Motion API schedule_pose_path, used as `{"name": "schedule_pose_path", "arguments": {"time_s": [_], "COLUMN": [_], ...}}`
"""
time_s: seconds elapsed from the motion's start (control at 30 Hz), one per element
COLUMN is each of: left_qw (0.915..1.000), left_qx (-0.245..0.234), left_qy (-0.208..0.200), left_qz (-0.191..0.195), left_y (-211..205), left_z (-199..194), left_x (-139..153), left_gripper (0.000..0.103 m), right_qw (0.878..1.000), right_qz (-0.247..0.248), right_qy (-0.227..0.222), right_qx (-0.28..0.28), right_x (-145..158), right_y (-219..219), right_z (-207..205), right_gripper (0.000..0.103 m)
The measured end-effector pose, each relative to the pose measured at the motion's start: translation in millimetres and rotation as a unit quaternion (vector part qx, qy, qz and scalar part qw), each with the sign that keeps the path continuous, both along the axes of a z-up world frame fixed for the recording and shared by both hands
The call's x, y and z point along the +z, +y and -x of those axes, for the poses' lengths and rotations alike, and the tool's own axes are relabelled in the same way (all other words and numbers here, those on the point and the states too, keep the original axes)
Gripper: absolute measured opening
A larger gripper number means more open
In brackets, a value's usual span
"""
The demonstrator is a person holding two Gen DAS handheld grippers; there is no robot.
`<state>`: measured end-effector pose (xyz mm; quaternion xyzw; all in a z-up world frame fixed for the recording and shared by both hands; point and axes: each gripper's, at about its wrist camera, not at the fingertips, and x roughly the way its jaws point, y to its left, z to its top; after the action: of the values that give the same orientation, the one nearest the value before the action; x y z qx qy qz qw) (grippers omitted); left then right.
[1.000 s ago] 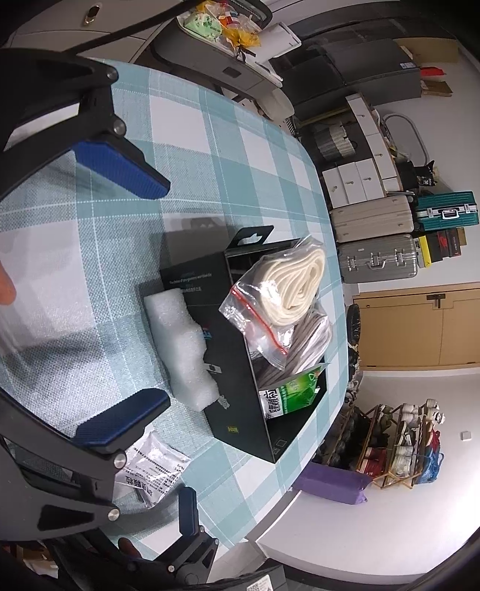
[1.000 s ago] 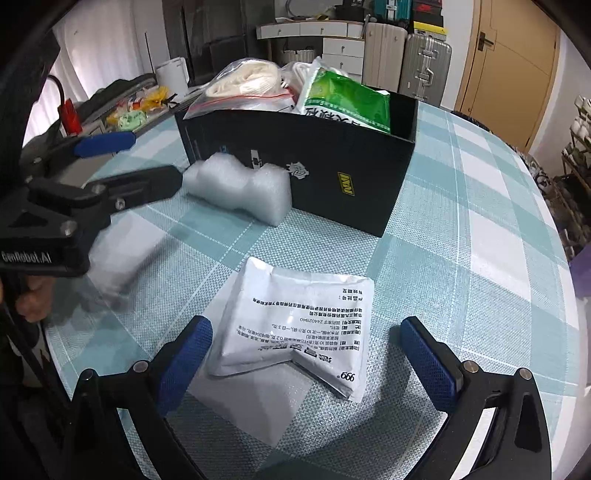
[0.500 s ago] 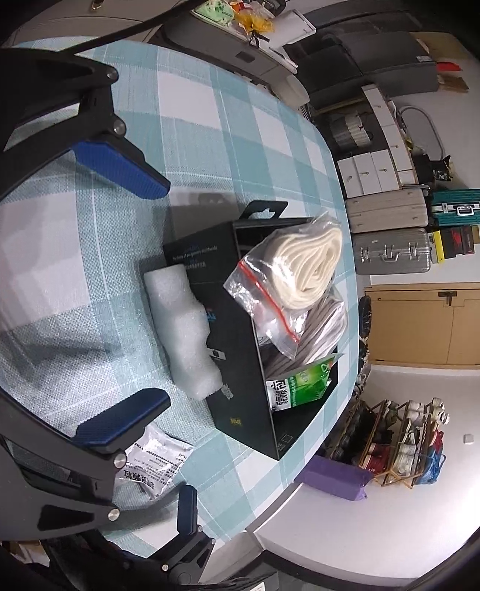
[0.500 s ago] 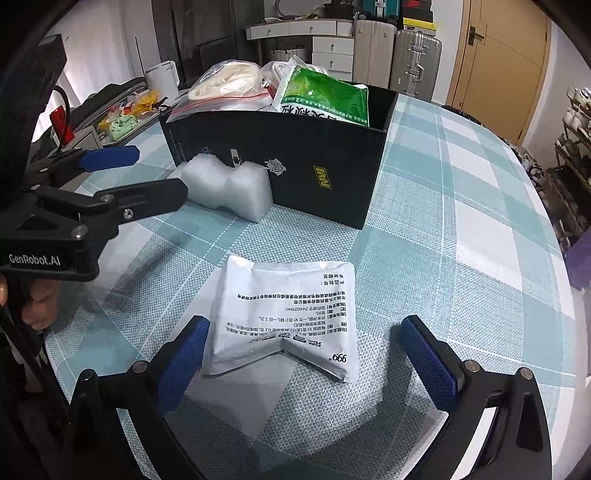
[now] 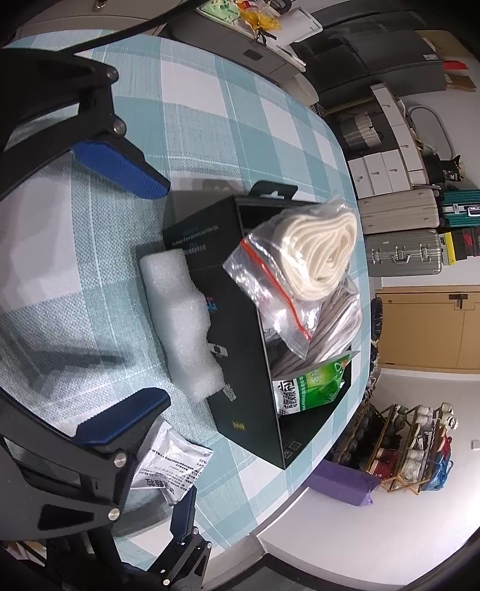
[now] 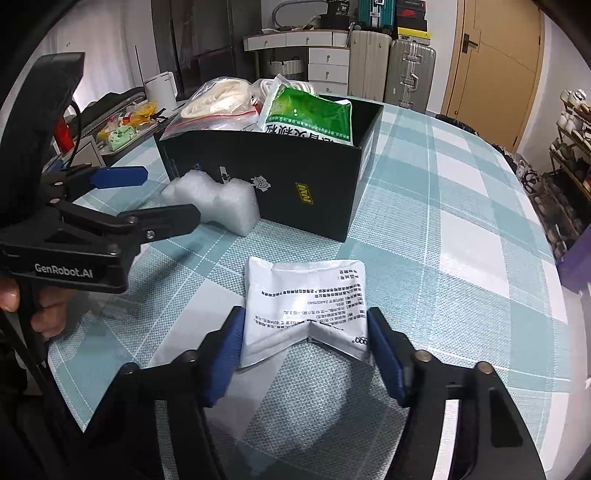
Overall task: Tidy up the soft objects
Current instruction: 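Grasp the white foam block with the left gripper while the right holds the sachet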
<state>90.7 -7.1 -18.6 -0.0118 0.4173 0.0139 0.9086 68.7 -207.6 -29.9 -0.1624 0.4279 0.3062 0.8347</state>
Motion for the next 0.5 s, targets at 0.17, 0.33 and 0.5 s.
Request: {"name": "schedule_pose_path", "arguments": {"time_s": [0.17, 0.33, 0.5], "left_qw": [1.0000, 0.9998, 0.9998], "left_qx": [-0.001, 0.002, 0.001], "left_qy": [0.009, 0.017, 0.022], "left_qz": [0.000, 0.009, 0.000], "left_y": [-8.3, -12.4, -20.9], "left_z": [-5.6, -11.9, -20.2], "left_x": [-2.7, -3.1, -4.1], "left_gripper": [0.103, 0.103, 0.103], "right_qw": [1.000, 1.000, 1.000], "right_qz": [-0.001, 0.004, 0.003], "right_qy": [0.000, 0.001, 0.002], "right_qx": [0.003, 0.001, -0.009], "right_x": [0.0, 0.3, 0.2], "right_y": [-0.7, -2.6, -8.6], "right_z": [1.0, 1.5, -2.3], "right_gripper": [0.063, 0.063, 0.063]}}
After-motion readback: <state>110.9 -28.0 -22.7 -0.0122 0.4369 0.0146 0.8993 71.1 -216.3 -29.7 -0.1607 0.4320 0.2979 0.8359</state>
